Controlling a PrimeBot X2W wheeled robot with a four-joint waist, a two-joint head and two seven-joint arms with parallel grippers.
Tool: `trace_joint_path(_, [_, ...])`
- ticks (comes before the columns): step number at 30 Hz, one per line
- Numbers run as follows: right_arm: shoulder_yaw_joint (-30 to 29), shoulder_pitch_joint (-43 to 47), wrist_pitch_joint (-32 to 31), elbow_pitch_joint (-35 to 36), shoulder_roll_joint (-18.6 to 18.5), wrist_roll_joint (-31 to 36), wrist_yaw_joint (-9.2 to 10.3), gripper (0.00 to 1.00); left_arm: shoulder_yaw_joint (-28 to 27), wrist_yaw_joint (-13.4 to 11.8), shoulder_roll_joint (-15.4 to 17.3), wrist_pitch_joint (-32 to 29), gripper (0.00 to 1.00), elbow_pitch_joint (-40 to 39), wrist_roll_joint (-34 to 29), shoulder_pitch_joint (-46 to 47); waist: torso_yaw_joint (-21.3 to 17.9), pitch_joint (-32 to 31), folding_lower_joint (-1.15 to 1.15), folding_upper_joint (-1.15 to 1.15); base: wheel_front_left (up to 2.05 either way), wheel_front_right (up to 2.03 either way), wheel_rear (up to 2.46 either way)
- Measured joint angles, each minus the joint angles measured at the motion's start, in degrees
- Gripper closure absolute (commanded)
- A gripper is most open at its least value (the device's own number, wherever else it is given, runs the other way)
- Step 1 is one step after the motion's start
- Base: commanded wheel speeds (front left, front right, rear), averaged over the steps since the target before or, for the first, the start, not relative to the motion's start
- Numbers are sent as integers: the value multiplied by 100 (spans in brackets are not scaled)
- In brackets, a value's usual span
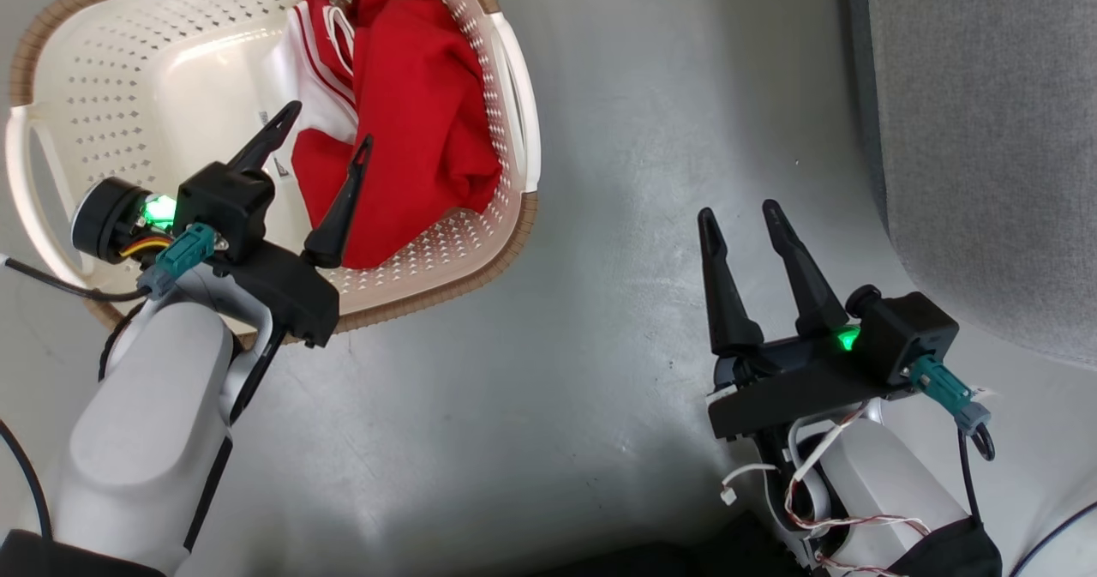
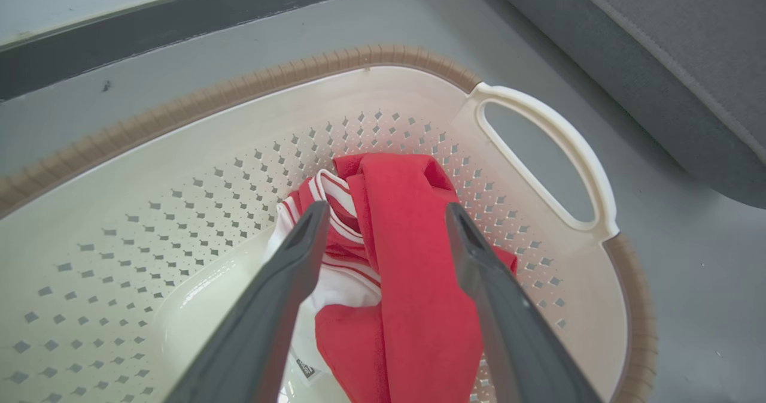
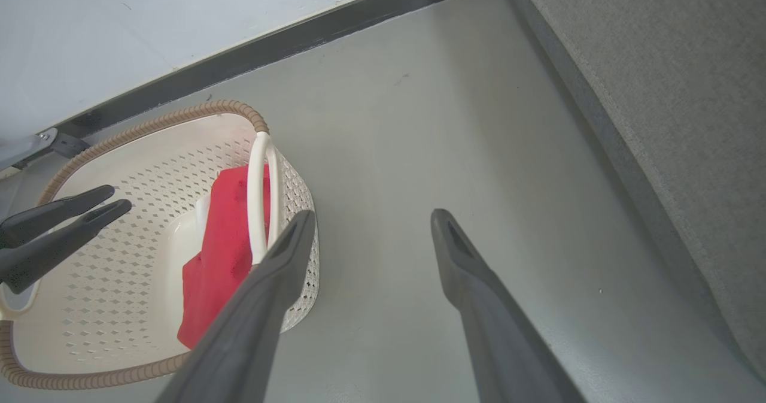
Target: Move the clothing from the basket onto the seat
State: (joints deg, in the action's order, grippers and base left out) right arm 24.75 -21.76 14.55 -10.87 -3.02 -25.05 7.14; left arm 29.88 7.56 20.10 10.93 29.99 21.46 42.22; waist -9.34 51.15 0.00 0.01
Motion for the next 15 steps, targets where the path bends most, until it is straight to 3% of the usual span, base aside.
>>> trace_joint_path(15, [331,-9,0,145,1,-253,0,0,377,0,158,-588,0,300,-29,492,-250,393,0,0,0,0,0])
